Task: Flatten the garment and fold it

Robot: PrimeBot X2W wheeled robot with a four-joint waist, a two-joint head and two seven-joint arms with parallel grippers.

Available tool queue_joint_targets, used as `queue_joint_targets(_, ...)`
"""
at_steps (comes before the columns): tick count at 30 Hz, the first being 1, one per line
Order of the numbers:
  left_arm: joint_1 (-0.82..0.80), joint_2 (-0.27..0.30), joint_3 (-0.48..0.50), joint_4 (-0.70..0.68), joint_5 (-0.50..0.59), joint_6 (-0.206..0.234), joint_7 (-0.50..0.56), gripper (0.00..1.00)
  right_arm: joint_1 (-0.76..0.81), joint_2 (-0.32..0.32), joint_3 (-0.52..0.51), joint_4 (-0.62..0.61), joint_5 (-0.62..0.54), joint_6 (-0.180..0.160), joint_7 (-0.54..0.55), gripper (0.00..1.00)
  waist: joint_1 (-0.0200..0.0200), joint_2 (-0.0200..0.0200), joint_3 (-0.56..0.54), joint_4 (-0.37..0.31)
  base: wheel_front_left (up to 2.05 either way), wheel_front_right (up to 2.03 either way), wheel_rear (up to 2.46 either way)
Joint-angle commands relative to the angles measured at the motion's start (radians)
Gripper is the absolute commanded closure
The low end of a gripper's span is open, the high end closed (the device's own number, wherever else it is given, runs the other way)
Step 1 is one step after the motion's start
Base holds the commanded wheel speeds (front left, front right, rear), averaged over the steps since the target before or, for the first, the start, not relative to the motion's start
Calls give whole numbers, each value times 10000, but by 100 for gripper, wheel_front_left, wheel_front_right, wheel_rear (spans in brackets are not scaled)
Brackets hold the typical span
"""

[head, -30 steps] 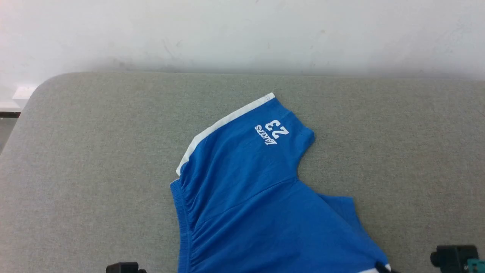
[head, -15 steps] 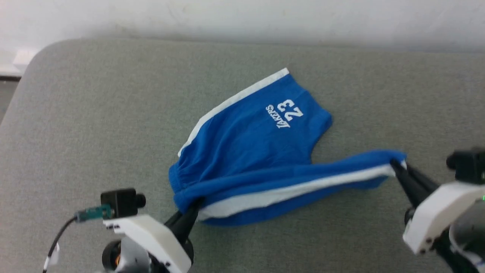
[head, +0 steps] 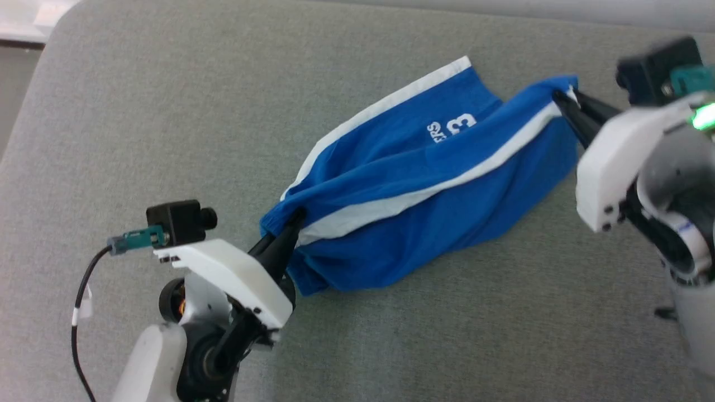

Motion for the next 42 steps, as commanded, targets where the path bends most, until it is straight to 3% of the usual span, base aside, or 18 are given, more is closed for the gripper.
queue_joint_targets(1, -354, -121, 47, 181, 1, 52, -86, 100, -737, -143, 305, 496, 38, -7, 63, 100, -2, 0, 434, 374, 0, 0, 0)
queue_joint_targets(10, -1241, -526, 83, 869, -98, -64, -516, 100, -3526, -622, 1746, 3107, -127, -7, -44, 100, -2, 0, 1102, 895, 0, 0, 0)
queue_joint_targets(16, -1681, -808, -24, 1295, -160, -131, -887, 100, -4874, -596, 2419, 4820, -339, -7, -399, 100, -2, 0, 1543, 1263, 0, 0, 0)
queue_joint_targets(21, -1929, -976, -127, 1752, -339, -131, -1036, 100, -5392, -447, 2818, 6079, -441, -7, -534, 100, -2, 0, 1770, 1474, 0, 0, 0)
queue_joint_targets(32, -2302, -1113, -235, 2474, -608, -134, -1232, 100, -5734, -559, 3595, 7443, -263, -7, -857, 100, -2, 0, 1935, 1636, 0, 0, 0)
queue_joint_targets(33, -2344, -1121, -246, 2532, -625, -132, -1248, 96, -5756, -571, 3649, 7521, -226, -7, -885, 100, -2, 0, 1944, 1630, 0, 0, 0)
queue_joint_targets(34, -2381, -1128, -256, 2589, -638, -129, -1266, 73, -5771, -573, 3686, 7613, -174, -7, -887, 100, -2, 0, 1947, 1618, 0, 0, 0)
queue_joint_targets(35, -2444, -1140, -266, 2685, -660, -120, -1305, 27, -5814, -548, 3759, 7740, -65, -7, -936, 63, -2, 0, 1940, 1575, 0, 0, 0)
queue_joint_targets(36, -2469, -1144, -267, 2721, -672, -123, -1326, 0, -5837, -537, 3828, 7768, -13, -7, -997, 30, -2, 0, 1922, 1541, 0, 0, 0)
queue_joint_targets(37, -2469, -1144, -267, 2721, -672, -123, -1326, 0, -5837, -537, 3828, 7768, -13, -7, -997, 30, -2, 0, 1922, 1541, 0, 0, 0)
queue_joint_targets(38, -2488, -1145, -265, 2748, -675, -129, -1351, 0, -5847, -524, 3896, 7790, 65, -7, -1059, 0, -2, 0, 1882, 1499, 0, 0, 0)
queue_joint_targets(42, -2440, -1097, -235, 2780, -667, -133, -1413, 0, -5819, -558, 4086, 7790, 505, -7, -1345, 0, -2, 0, 1566, 1346, 0, 0, 0)
